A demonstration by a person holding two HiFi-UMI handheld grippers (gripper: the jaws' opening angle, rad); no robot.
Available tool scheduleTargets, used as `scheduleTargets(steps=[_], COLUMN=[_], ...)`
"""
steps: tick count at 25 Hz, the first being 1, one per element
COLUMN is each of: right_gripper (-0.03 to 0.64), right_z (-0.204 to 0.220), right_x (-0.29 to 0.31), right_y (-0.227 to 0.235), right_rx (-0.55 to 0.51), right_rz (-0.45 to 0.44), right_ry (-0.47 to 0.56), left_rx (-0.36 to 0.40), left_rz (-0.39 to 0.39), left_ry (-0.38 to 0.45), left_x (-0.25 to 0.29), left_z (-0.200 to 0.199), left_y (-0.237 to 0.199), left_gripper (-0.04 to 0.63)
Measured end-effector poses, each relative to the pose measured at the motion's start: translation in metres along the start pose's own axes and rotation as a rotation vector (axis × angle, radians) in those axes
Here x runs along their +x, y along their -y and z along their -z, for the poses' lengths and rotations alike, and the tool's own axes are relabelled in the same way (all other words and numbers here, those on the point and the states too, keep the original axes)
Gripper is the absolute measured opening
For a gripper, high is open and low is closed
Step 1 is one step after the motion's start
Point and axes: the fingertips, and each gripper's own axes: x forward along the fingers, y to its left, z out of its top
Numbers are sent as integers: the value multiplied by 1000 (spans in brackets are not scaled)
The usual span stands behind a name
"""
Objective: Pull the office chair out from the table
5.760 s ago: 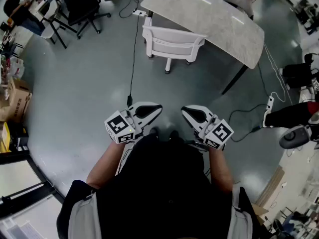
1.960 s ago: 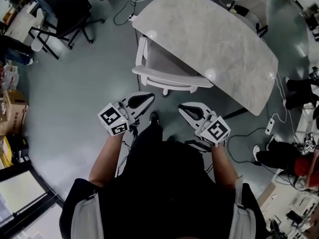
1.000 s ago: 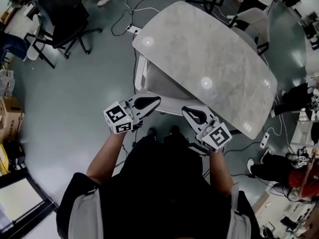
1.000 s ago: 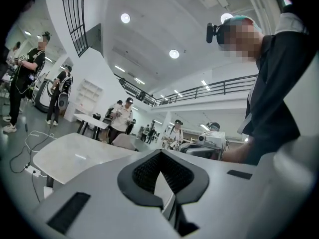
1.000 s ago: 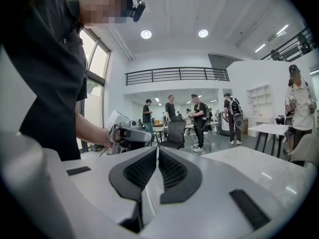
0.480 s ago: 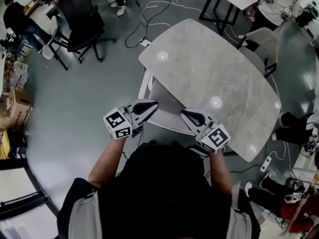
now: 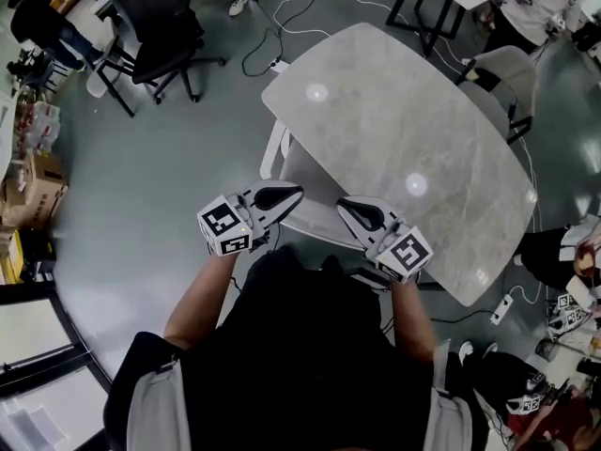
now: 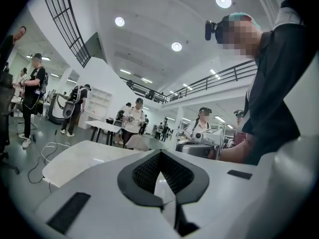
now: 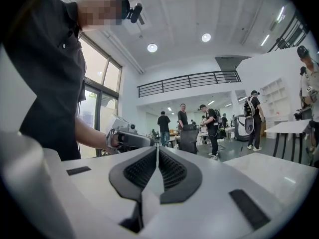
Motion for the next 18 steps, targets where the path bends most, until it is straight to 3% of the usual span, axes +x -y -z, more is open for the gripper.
scheduleTargets(steps=[11,18], right_gripper=[26,26], right_z=[7,15], right_x=[29,40], right_y=[13,20], right_rx=[13,11], right_rz=[92,112], right_ry=[-41,-91], left_rx=[20,33], left_rz=[115,73], left_ry=[-13,-36], left_x=[-11,-10], left_z=[1,5], left_y=[-23,-44], left_gripper=[11,11])
